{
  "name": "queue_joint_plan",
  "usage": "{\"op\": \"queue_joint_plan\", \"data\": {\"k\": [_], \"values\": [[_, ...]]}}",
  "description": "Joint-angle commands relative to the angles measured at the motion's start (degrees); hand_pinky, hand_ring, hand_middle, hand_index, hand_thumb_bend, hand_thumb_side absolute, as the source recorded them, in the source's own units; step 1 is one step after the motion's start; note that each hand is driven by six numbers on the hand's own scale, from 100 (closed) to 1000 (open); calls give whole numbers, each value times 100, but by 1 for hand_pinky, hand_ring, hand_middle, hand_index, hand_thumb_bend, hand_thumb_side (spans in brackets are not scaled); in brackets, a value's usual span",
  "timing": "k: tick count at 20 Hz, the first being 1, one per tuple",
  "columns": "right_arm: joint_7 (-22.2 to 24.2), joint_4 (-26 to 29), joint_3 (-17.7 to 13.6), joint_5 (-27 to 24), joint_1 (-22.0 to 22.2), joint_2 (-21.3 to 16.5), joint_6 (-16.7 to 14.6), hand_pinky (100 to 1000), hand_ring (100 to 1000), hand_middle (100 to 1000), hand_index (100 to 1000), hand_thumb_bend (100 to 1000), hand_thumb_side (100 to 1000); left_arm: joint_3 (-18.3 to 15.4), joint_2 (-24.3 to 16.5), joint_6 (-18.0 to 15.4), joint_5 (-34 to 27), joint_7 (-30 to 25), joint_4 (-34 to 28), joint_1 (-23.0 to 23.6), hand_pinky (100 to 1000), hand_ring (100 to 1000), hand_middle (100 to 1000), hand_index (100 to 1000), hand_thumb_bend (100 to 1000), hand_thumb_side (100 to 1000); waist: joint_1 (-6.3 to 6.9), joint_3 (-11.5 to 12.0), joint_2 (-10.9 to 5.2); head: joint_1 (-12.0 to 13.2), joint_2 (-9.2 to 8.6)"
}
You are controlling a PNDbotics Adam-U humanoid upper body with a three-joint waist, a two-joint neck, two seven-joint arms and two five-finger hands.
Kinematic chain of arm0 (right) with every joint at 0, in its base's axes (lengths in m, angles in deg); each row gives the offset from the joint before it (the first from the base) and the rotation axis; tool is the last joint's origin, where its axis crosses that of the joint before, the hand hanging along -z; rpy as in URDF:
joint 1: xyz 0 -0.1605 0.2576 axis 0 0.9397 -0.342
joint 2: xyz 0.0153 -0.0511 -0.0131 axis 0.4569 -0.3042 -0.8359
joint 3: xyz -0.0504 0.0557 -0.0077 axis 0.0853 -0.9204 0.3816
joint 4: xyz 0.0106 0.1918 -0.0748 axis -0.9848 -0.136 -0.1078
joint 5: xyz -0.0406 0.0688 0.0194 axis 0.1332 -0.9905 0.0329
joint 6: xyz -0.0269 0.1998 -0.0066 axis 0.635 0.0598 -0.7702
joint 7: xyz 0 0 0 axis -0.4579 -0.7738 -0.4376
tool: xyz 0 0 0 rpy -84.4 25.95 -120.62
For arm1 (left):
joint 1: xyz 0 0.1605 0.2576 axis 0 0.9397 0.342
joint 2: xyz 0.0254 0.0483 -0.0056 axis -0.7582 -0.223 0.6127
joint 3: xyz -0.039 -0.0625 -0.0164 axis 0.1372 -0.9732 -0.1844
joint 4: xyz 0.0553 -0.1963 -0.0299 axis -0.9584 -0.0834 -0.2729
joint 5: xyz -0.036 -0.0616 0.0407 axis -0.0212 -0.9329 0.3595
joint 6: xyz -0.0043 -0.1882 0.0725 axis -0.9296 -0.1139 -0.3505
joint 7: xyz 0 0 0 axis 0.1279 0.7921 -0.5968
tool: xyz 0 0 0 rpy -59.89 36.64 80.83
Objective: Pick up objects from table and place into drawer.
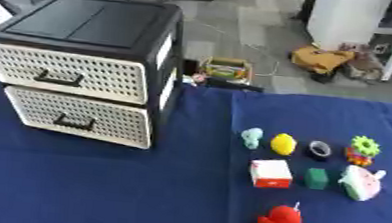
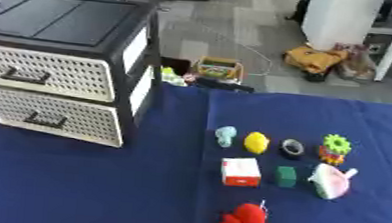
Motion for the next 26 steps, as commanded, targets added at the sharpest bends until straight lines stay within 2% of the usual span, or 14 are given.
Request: {"op": "queue_joint_plan", "data": {"k": [1, 5, 12, 21, 26], "values": [[26, 91, -5, -36, -84, -89, 4, 678, 706, 493, 840, 100, 994, 52, -266, -1751, -197, -1995, -91, -174, 100, 210, 308, 831, 100, 1000, 6, -16, -83, 12, -84], [42, 91, 3, -43, -96, -77, 4, 679, 706, 492, 841, 100, 995, 216, -241, -1751, -410, -2257, -104, -411, 100, 209, 306, 841, 100, 1000, 1, -64, -64, -5, -124], [75, 91, 25, -56, -131, -80, -6, 679, 706, 492, 841, 100, 994, 554, -178, -1751, -479, -2298, -53, -888, 100, 210, 308, 855, 100, 1000, 0, -136, -31, 37, -168], [121, 91, 57, -84, -171, -55, -7, 679, 706, 492, 841, 100, 995, 1120, 52, -1751, -102, -2298, 73, -1458, 100, 214, 311, 879, 100, 1000, 5, -213, -31, 141, -189], [137, 91, 67, -98, -194, -38, -9, 679, 706, 493, 841, 100, 995, 1353, 240, -1751, 12, -2298, 152, -1695, 100, 213, 311, 894, 100, 1000, 1, -259, -34, 294, -174]]}}
